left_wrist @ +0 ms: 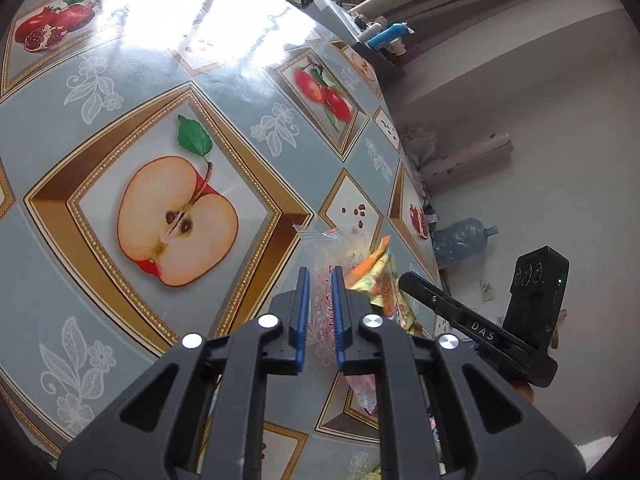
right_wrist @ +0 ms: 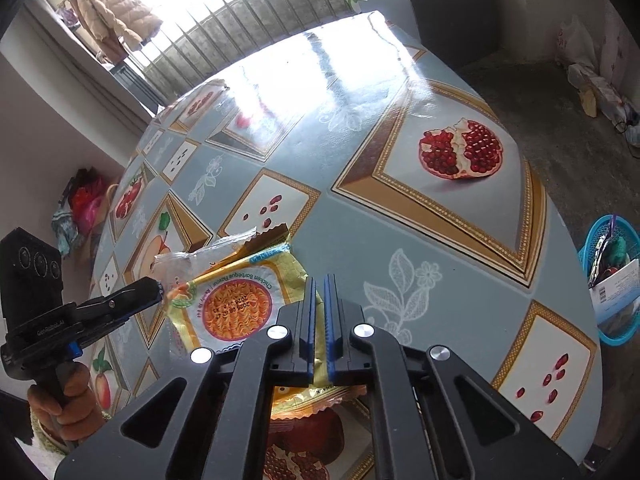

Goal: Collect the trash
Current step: 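Grasp the clear pink-print bag with the left gripper while the right grasps the yellow Enaak packet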

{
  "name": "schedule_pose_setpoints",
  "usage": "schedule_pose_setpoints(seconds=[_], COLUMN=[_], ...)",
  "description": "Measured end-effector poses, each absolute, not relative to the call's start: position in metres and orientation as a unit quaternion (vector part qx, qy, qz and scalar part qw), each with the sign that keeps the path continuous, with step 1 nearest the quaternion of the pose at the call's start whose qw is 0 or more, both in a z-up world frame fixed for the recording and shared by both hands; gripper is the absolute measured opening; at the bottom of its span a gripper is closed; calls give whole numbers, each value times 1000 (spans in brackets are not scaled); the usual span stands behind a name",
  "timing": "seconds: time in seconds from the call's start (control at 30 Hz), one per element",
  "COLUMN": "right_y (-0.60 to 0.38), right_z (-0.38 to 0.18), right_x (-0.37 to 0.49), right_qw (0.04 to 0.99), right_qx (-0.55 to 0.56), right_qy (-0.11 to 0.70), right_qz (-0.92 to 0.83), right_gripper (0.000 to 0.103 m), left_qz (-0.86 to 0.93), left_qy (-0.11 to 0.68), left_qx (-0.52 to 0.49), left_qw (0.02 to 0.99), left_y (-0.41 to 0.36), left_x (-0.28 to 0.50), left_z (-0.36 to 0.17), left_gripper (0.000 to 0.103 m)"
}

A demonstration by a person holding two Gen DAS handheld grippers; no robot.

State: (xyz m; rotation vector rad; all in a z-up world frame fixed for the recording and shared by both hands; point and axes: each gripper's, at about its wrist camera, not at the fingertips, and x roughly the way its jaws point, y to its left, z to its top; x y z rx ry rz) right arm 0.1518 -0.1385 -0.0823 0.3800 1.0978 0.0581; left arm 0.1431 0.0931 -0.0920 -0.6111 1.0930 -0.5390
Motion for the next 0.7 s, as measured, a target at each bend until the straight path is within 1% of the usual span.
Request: schedule_pose_setpoints(seconds=[0.03,0.27,0.47,0.57,0.67,0.7], right_y=[-143,-174,-155,-136,-132,-133], right_z=[-80,-71,-58,-65,-85,-87], right_x=[150,136,124,128,132,131], right_qw=[837,848,865,864,850,853], right_qx=[182,183,161,135,141,147], right_qy=[515,497,474,483,506,498], right_qz=[22,-37,17,37,44,50], right_gripper=[4,4,5,6,6,6], left_qz=[-251,-257,-277,-285,-295,-298], left_qy=[502,482,488,493,501,502], left_qx=[-281,-268,-283,-288,-313,-318], left_qw=[779,793,778,770,751,747], left_y=[94,96,92,87,86,86], left_x=[142,143,148,148,148,148], left_z=[-90,-75,-78,-81,-86,-86], left_gripper=[2,1,1,1,1,1])
